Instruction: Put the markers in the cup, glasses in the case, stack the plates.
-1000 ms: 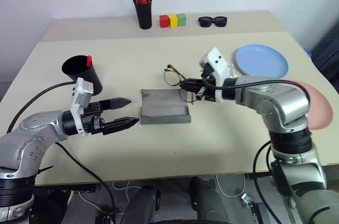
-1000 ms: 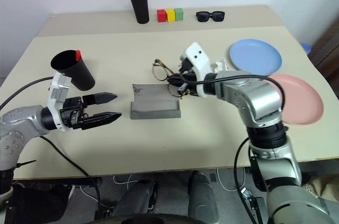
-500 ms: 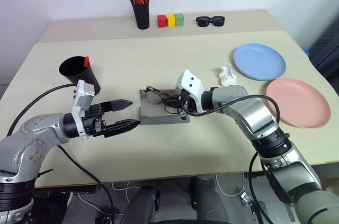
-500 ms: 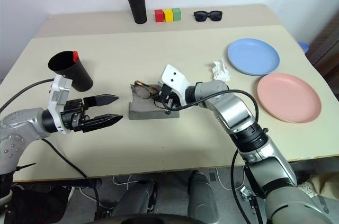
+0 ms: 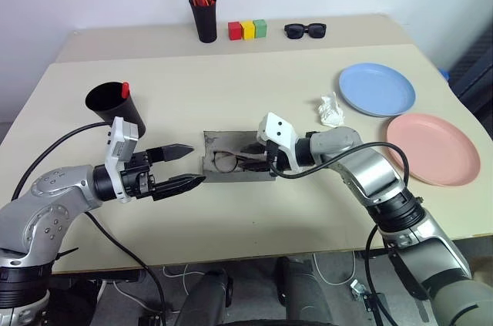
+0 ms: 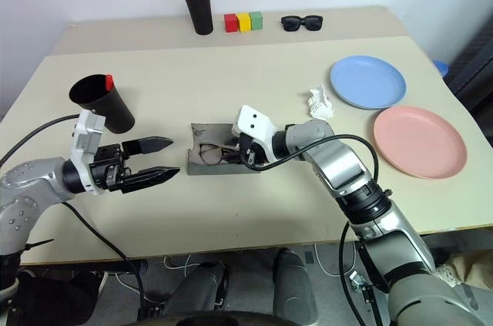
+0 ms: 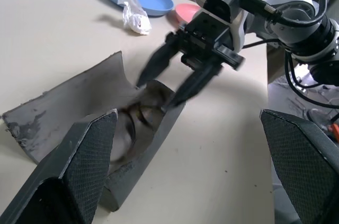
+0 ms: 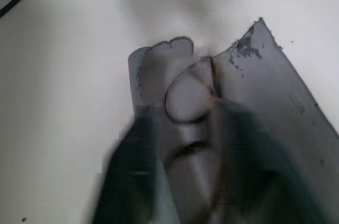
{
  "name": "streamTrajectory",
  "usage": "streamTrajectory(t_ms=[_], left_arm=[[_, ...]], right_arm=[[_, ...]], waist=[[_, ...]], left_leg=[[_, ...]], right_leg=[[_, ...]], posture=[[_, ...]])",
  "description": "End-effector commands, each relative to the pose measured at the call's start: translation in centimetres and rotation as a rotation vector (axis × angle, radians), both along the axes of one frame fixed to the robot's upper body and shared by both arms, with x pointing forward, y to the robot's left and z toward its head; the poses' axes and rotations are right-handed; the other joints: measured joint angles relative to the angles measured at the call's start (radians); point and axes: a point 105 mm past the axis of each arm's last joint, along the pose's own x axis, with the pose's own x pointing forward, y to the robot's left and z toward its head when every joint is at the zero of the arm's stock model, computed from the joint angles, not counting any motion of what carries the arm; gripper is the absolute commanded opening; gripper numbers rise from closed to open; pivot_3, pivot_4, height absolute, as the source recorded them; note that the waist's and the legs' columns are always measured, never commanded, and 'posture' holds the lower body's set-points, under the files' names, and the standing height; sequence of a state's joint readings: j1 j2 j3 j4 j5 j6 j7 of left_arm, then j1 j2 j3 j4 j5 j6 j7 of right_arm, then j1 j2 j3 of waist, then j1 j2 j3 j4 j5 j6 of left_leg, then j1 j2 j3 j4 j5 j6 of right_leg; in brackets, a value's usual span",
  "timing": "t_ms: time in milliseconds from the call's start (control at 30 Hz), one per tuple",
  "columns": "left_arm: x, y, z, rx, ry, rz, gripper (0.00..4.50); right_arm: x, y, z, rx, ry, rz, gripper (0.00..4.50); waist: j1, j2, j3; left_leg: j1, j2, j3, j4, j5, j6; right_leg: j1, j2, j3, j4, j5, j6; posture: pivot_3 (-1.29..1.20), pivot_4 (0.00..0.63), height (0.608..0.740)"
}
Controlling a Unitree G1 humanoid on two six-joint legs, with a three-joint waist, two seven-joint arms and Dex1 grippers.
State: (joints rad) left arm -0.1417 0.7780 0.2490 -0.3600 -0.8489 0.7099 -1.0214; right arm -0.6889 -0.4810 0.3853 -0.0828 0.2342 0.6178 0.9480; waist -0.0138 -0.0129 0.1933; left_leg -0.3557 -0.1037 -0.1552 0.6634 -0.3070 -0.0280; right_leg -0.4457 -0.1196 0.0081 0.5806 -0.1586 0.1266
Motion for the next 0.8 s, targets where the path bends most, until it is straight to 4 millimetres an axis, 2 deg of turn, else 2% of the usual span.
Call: streamTrajectory(t_ms=[33,67,167,267,367,433,500,600,667,800], left_arm=[[0.1,0.0,0.8,0.007,-0.047,-0.005,4.46],[0.4,0.1,0.8,0.005,-0.057,0.006,4.46],[2.1,0.6,0.9,0.031,-0.102,0.092,4.46],[5.0,1.3,1.3,0.062,-0.184,0.217,4.46],[8.2,1.2,3.2,0.039,-0.288,0.327,3.63],[9.8,0.7,3.6,0.048,-0.319,0.373,2.62],[12.3,-0.3,3.6,0.068,-0.308,0.436,1.57],[14.8,-1.5,3.9,0.082,-0.306,0.49,0.17],[16.0,-2.3,3.6,0.109,-0.283,0.503,0.07],[15.5,-4.9,-0.4,0.266,-0.109,0.315,0.07]], right_arm=[[0.5,0.1,2.2,0.06,-0.064,-0.014,3.97],[1.0,0.0,2.6,0.078,-0.071,-0.038,4.44],[2.1,-0.7,4.0,0.142,-0.084,-0.106,4.44],[2.2,-1.3,6.3,0.287,-0.04,-0.132,4.44],[2.3,-3.2,8.1,0.419,-0.018,-0.184,4.5],[2.4,-4.6,8.3,0.456,-0.01,-0.222,4.5],[1.6,-6.3,7.5,0.43,-0.006,-0.227,4.5],[1.0,-7.6,6.6,0.387,0.007,-0.242,4.5],[1.0,-7.9,6.1,0.358,0.002,-0.266,4.5],[0.6,-7.5,6.4,0.372,-0.027,-0.263,4.5]], waist=[[0.0,0.0,0.0],[0.0,0.0,0.0],[0.002,0.0,0.0],[0.007,0.0,0.0],[0.012,0.0,0.0],[0.011,0.0,0.0],[0.02,0.0,0.0],[0.024,0.0,0.0],[0.019,-0.001,0.0],[-0.002,0.0,0.0]], left_leg=[[0.0,0.0,0.0,0.0,0.0,0.0],[0.0,0.0,0.0,0.0,0.0,0.0],[0.0,0.0,0.0,0.0,0.0,0.0],[0.0,0.0,0.0,0.0,0.0,-0.001],[0.0,-0.001,-0.001,0.0,0.0,-0.001],[0.0,-0.001,-0.001,0.0,0.0,-0.001],[0.0,-0.001,0.0,0.0,0.0,-0.001],[0.0,-0.002,0.0,0.0,0.0,-0.001],[0.0,-0.002,0.002,0.001,0.0,-0.001],[0.0,-0.001,0.004,0.0,0.0,-0.001]], right_leg=[[0.0,0.0,0.0,0.0,0.0,0.0],[0.0,0.0,0.0,0.0,0.0,0.0],[0.0,0.0,0.0,0.0,0.0,0.0],[0.0,0.0,0.0,0.0,0.0,0.0],[0.001,0.0,0.0,-0.001,0.001,-0.001],[0.001,0.0,0.0,-0.001,0.001,-0.001],[0.001,0.0,0.0,-0.001,0.001,-0.001],[0.001,0.0,0.0,-0.001,0.002,0.0],[0.001,0.0,0.001,-0.002,0.002,0.001],[0.0,0.0,0.002,-0.001,0.002,0.001]], posture=[[0.0,0.15,0.74],[0.0,0.15,0.74],[0.0,0.15,0.74],[0.0,0.15,0.74],[0.0,0.15,0.74],[0.0,0.15,0.74],[0.0,0.15,0.74],[0.0,0.15,0.74],[0.0,0.15,0.74],[0.0,0.15,0.74]])
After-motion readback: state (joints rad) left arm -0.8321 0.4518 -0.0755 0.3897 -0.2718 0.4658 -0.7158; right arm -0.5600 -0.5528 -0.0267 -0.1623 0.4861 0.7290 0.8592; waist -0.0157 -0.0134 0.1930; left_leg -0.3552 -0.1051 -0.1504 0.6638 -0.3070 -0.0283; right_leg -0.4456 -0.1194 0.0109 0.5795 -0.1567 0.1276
